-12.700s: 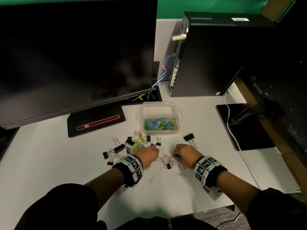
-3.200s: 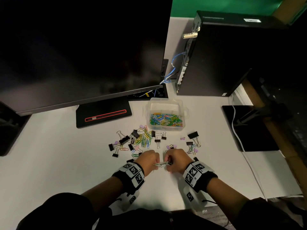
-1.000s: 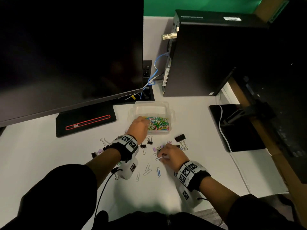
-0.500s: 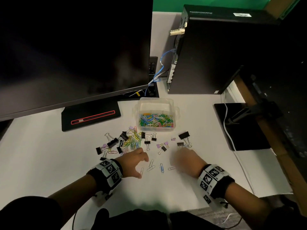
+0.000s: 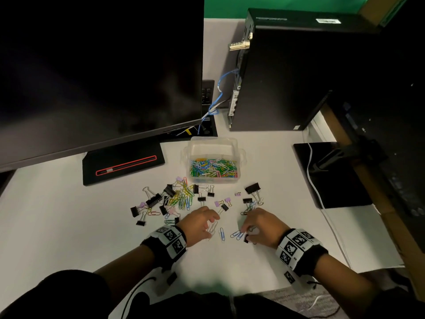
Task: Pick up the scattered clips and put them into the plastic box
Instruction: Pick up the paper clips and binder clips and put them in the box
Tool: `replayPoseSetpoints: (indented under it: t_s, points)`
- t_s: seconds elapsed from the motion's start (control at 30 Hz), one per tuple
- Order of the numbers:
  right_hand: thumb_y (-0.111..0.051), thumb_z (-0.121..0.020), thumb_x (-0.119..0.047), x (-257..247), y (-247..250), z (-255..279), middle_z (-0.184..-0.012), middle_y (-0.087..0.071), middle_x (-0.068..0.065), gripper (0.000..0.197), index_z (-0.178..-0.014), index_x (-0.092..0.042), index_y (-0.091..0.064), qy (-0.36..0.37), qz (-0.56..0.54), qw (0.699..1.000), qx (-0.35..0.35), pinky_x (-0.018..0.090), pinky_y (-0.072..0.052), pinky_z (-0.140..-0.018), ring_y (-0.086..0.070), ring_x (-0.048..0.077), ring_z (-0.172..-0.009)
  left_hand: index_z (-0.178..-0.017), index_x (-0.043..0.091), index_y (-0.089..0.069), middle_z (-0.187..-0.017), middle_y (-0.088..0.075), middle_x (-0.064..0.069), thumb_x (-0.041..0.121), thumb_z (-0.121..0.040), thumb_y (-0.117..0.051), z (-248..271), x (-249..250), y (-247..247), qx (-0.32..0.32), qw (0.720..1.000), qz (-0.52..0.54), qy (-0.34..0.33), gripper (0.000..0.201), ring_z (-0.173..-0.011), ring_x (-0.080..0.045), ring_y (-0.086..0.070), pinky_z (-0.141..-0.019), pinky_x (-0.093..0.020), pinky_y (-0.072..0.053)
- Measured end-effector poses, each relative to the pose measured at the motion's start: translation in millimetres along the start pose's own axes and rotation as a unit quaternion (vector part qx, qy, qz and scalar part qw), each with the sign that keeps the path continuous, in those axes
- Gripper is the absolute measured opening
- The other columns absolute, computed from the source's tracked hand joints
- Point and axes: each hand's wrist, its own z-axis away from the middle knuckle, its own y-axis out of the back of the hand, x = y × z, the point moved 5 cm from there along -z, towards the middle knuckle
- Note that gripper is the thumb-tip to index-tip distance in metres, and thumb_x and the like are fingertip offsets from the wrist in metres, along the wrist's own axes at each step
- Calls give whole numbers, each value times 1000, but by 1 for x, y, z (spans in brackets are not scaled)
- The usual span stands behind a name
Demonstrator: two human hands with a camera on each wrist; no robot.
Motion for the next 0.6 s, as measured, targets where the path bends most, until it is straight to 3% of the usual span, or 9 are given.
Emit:
replayPoseSetpoints:
  t_s: [0.13,0.23,0.3,0.37,0.5,0.6]
  points:
    - [-54,-77,-9,5,-1,6,-101,-64,4,29,-100,-20,-68,14,-12,1000,6,30,-43,-95,-55,21,-100,-119,16,-46,-115,-42,0,44,-70,-75,1,3,1,58,995,-61,49,63,-99,-14,-47,-94,-27,-42]
    - [-48,-80,-9,2,-3,6,-96,-64,5,28,-96,-18,-69,29,-8,999,21,23,-40,-87,-57,22,-92,-114,13,-44,-118,-45,-4,59,-66,-70,1,5,2,72,986,-120,89,72,-110,-22,-47,-93,-33,-42]
    - [-51,-81,-11,-1,0,3,-101,-63,5,26,-100,-19,-67,25,-5,999,27,21,-38,-82,-55,21,-96,-116,11,-42,-119,-48,-6,60,-67,-68,1,5,-1,53,983,-131,114,74,-112,-24,-49,-93,-35,-43]
    - [-54,-81,-13,-2,1,-3,-103,-62,6,26,-103,-19,-66,24,8,999,20,27,-42,-81,-54,22,-101,-117,9,-42,-120,-48,-8,59,-69,-68,0,5,-3,50,983,-135,118,73,-111,-25,-50,-92,-35,-43]
    - [-60,-80,-18,-8,-2,-14,-98,-61,5,24,-103,-20,-65,31,26,999,-8,27,-40,-76,-53,22,-98,-116,8,-45,-121,-47,-8,47,-73,-71,-2,5,-4,35,989,-100,104,63,-110,-23,-51,-92,-31,-41]
    - [-60,-81,-21,-17,-5,-18,-99,-60,5,24,-105,-21,-65,48,31,998,-14,30,-41,-79,-52,21,-97,-114,11,-50,-120,-47,-5,37,-77,-71,1,1,-2,29,993,-68,95,50,-108,-20,-53,-90,-28,-41]
